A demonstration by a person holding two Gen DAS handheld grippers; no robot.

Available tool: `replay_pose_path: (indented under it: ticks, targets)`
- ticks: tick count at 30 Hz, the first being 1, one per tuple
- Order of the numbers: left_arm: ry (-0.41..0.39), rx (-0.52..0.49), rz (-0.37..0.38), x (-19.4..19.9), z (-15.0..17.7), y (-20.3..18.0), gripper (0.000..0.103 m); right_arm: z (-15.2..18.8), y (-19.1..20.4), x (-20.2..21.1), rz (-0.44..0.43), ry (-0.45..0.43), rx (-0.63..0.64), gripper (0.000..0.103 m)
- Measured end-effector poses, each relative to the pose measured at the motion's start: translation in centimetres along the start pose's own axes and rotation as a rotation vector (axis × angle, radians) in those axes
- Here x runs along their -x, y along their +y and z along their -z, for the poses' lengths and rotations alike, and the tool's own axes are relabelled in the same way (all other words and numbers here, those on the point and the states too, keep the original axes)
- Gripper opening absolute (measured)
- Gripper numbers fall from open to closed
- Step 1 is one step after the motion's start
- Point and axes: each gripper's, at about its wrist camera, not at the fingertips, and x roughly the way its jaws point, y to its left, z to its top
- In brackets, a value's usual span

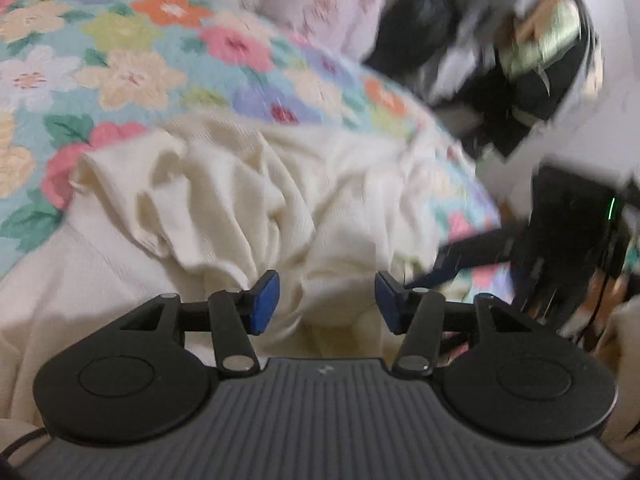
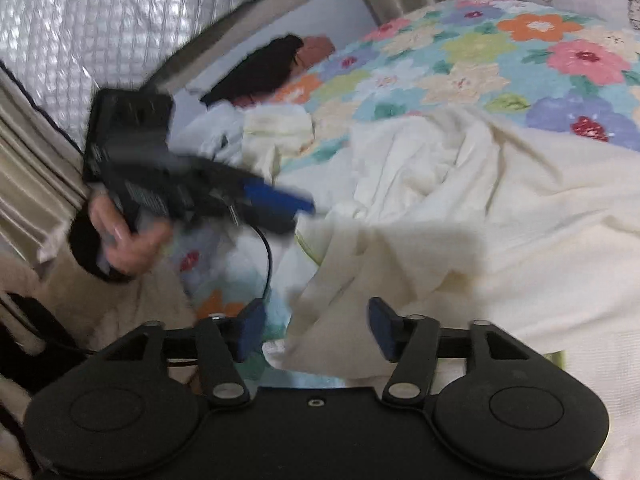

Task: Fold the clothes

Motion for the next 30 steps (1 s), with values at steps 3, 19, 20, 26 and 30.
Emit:
replay_pose_path:
  ticks: [3, 19, 20, 26, 30]
  targets:
    - [-0.036, 0.029, -0.058, 0.2, -0.3, 1.0, 0.054, 0.7, 1.5, -2.8, 0.142, 0.085, 0.112, 0.069]
    - [0.081, -0.01, -0.141, -3.4, 0.5, 0.5, 0.06, 0.2, -1.7, 5.2, 0.555, -0.03, -0.096, 0.003]
    - [0.077, 0.005, -0.157, -3.4, 0.4, 0.8, 0.06, 0.1, -1.8, 6.5, 0.575, -0.063, -0.117, 0.003]
    - [0.002, 0.097, -0.216, -2.5, -0.1, 2.9, 0.06, 2.1, -3.6, 7.2, 0.593, 0.063, -0.193, 0.005]
    - [-0.075, 0.125, -0.267, -2.0, -1.0, 4.0, 0.06, 2.5, -5.1, 8.5, 0.437, -0.015, -0.288, 0.015]
